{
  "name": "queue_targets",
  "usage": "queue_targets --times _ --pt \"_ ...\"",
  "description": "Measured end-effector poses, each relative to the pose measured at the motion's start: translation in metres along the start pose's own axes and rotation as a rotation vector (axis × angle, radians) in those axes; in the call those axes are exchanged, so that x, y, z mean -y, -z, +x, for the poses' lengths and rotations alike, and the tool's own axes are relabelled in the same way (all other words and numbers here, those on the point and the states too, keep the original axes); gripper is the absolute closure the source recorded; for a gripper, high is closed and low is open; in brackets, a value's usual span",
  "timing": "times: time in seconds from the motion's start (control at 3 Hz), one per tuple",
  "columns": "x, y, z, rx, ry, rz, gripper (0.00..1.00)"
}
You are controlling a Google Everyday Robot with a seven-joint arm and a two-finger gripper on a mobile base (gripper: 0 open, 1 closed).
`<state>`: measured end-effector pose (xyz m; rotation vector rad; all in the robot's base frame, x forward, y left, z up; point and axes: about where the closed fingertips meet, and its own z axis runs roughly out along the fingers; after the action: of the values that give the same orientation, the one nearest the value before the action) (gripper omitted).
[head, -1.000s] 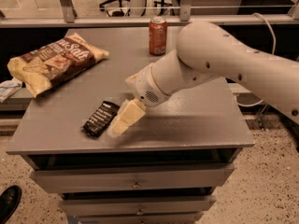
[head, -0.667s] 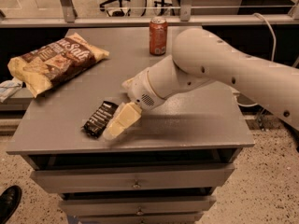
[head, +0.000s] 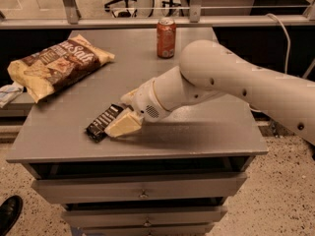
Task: Move rxbar chocolate near coke can
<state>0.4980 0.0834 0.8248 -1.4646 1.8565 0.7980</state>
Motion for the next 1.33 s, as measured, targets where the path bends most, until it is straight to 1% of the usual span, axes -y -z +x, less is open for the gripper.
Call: queue_targets --times 0.33,0.67,1.0,1.33 --pt "-0.005 0.002 -0.003 0.016 -0.002 0.005 0.69" --pt "-0.002 0.018 -0.004 0.018 0.007 0.042 0.93" --pt "0.006 0.042 -0.005 0.011 0.027 0.091 1.0" --pt "0.028 0.077 -0.004 -0.023 0.054 0.17 1.0"
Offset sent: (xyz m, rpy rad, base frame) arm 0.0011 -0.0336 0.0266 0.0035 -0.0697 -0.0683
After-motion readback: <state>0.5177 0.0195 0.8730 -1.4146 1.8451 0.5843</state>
